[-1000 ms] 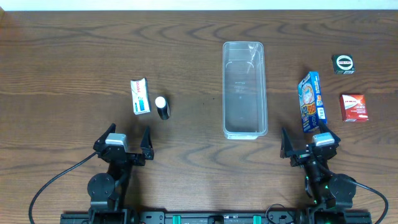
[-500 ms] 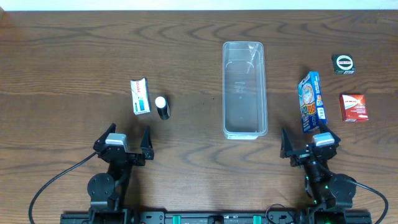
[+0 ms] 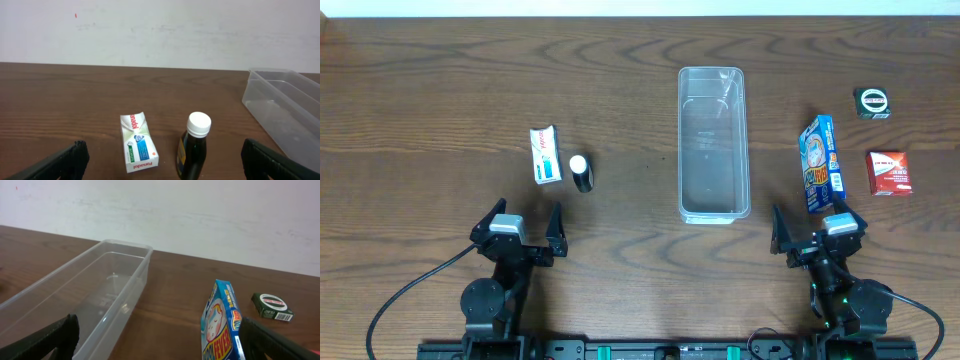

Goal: Pack container

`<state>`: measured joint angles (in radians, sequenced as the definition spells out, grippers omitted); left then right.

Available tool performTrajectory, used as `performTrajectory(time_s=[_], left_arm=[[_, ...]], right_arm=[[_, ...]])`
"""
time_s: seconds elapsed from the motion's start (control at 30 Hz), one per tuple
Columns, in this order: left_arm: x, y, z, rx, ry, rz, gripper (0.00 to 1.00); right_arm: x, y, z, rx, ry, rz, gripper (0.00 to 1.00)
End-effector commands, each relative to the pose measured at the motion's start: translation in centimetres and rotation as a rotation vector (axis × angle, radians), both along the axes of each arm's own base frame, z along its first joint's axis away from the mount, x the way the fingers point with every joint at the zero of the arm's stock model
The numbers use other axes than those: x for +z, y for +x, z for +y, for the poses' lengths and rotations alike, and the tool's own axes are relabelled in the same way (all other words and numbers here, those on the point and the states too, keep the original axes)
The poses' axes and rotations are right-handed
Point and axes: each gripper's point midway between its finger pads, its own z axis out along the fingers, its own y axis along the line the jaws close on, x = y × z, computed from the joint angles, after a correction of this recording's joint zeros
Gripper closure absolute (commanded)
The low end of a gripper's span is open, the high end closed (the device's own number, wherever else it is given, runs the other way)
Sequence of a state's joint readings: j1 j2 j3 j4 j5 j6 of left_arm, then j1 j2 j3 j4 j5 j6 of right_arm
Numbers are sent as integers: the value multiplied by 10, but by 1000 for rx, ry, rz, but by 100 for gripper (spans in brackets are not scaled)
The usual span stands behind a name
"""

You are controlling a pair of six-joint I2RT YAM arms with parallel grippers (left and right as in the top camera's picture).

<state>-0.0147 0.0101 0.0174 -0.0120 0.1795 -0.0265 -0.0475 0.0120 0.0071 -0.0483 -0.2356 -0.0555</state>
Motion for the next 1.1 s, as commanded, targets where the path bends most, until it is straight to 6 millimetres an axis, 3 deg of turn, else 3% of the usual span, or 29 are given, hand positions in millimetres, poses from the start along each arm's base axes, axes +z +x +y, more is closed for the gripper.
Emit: performTrajectory(time_s=[0.0, 0.13, 0.27, 0.53, 0.7, 0.87, 1.07], left_arm=[[-15, -1, 0, -1, -5, 48, 2], [-15, -1, 0, -1, -5, 48, 2], [-15, -1, 0, -1, -5, 48, 2], [-15, -1, 0, -1, -5, 48, 2], [-15, -1, 0, -1, -5, 48, 2], [-15, -1, 0, -1, -5, 48, 2], [-15, -1, 0, -1, -5, 48, 2]], right_arm=[[-1, -1, 2, 11, -4, -1, 1], [-1, -1, 4, 15, 121, 24, 1], [-1, -1, 4, 3, 358, 72, 1], [8, -2, 10, 31, 598, 98, 1], [46, -13, 36, 232, 507, -33, 1], [84, -23, 39, 267, 385, -175, 1], [108, -14, 6, 36, 221, -135, 1]])
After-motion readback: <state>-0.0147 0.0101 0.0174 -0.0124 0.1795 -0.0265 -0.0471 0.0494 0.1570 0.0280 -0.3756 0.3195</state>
